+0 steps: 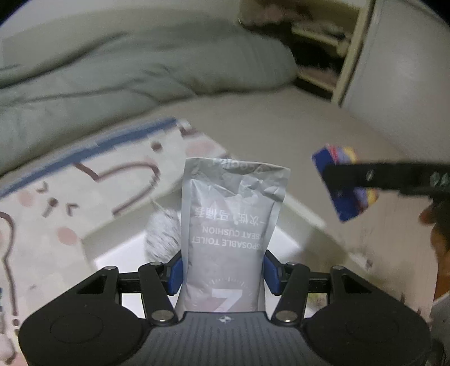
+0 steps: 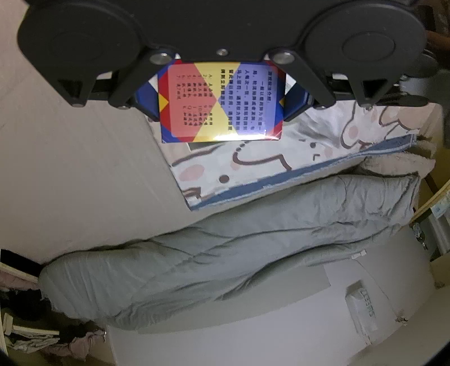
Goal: Organize objects
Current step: 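Lift and carry the card box and grey pouch over the white box with both tools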
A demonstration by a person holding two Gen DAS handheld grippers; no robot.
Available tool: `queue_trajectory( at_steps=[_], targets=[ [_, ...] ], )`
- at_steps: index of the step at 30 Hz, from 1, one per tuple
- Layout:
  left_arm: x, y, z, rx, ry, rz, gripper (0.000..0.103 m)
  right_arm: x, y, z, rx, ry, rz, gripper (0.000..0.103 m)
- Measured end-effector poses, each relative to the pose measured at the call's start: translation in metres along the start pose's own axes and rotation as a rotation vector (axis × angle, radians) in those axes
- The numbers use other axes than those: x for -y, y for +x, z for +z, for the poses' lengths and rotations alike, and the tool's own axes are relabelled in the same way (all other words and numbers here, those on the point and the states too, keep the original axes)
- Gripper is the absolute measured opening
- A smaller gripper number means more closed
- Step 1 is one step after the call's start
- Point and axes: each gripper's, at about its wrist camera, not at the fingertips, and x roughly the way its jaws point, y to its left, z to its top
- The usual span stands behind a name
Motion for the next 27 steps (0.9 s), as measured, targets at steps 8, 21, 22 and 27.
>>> queue_trajectory(
  at_steps=[8,21,22,27],
  targets=[
    [-0.005,0.057,-0.004,-0.172,0.071,-0.025,0.056,0.008,0.015,-0.012,-0.081,-0.071,0.008,0.090],
    [-0.031,0.094,-0.006,-0.252,-0.027,0.026,0.058,-0.007,0.054,-0.029,-0.177,-0.270,-0.018,0.090],
    [-0.037,0.093,-0.006,-0.236,-0.050,0.031,0.060,-0.008,0.058,-0.031,-0.188,-0.286,-0.018,0.090],
    [-0.057,0.084,-0.011,-0.190,-0.141,-0.024,0.074,-0.018,0.076,-0.038,-0.244,-0.334,-0.013,0.090]
  ],
)
